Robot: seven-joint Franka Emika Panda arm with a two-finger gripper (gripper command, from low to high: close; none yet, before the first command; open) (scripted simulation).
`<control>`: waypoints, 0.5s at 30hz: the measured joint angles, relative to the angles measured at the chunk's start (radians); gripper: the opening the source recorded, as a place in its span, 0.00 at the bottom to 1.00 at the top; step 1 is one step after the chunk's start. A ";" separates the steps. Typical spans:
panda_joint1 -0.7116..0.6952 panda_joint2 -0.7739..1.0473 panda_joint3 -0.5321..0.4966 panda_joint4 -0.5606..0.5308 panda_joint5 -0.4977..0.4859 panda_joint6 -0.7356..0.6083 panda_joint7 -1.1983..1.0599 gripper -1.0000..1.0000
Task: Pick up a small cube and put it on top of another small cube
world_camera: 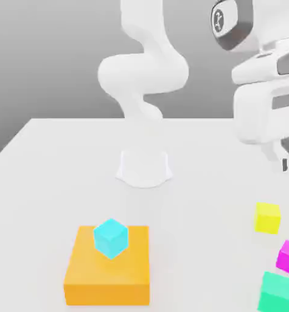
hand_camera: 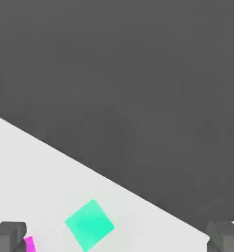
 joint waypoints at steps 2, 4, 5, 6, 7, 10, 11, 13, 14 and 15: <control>0.044 0.074 0.015 -0.007 -0.029 0.026 0.009 0.50; 0.073 0.148 0.019 -0.014 -0.064 0.053 0.022 0.50; 0.086 0.185 0.022 -0.017 -0.084 0.066 0.030 0.50; 0.102 0.222 0.023 -0.021 -0.106 0.079 0.040 0.50; 0.119 0.259 0.023 -0.024 -0.129 0.091 0.050 0.50; 0.173 0.370 0.007 -0.023 -0.195 0.141 0.085 0.50; 0.186 0.406 -0.005 -0.018 -0.212 0.166 0.096 0.50; 0.211 0.478 -0.032 -0.003 -0.239 0.219 0.115 0.50; 0.223 0.511 -0.046 0.004 -0.250 0.245 0.123 0.00; 0.223 0.511 -0.046 0.004 -0.250 0.245 0.123 0.00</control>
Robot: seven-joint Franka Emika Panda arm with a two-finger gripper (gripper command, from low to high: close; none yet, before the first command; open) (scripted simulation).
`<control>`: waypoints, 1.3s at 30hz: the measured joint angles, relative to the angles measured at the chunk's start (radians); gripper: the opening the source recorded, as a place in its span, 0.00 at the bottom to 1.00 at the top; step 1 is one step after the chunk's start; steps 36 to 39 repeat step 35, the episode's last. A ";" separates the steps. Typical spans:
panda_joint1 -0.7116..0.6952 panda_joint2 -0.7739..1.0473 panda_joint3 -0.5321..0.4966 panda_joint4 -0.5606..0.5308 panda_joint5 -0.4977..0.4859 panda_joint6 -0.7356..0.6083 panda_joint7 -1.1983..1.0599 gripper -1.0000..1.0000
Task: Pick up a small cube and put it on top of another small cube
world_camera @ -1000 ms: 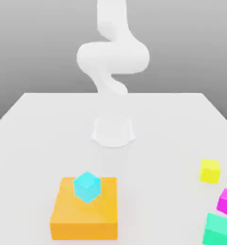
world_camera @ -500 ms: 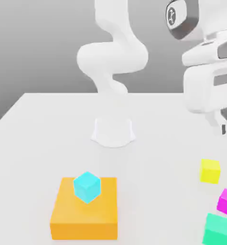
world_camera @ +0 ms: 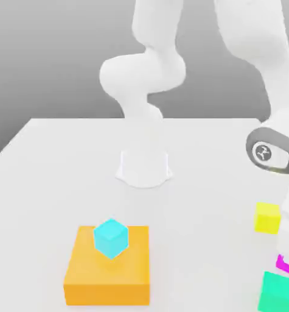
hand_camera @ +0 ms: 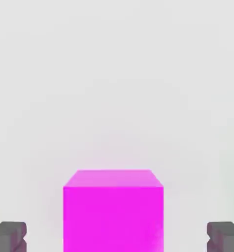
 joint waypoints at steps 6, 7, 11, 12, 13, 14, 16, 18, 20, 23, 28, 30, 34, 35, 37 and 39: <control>0.003 0.007 -0.003 0.001 -0.004 0.005 0.003 0.00; -0.004 -0.016 0.006 -0.004 0.005 -0.013 -0.004 0.00; -0.044 -0.149 0.044 -0.036 0.060 -0.112 -0.052 0.00; -0.073 -0.186 0.034 -0.053 0.072 -0.130 -0.085 0.00; -0.104 -0.224 0.019 -0.071 0.084 -0.147 -0.121 0.00; -0.135 -0.262 0.000 -0.090 0.095 -0.163 -0.159 0.00; -0.188 -0.333 -0.049 -0.127 0.114 -0.194 -0.232 0.00; -0.284 -0.405 -0.096 -0.166 0.128 -0.224 -0.305 0.00; -0.375 -0.478 -0.132 -0.206 0.137 -0.256 -0.378 0.00; -0.447 -0.583 -0.193 -0.266 0.147 -0.301 -0.481 0.00; -0.536 -0.678 -0.305 -0.349 0.149 -0.317 -0.609 0.00; -0.538 -0.625 -0.313 -0.364 0.163 -0.252 -0.627 0.00; -0.537 -0.542 -0.318 -0.379 0.176 -0.153 -0.639 1.00; -0.537 -0.542 -0.318 -0.379 0.176 -0.153 -0.639 1.00; -0.537 -0.542 -0.318 -0.379 0.176 -0.153 -0.639 1.00; -0.537 -0.542 -0.318 -0.379 0.176 -0.153 -0.639 1.00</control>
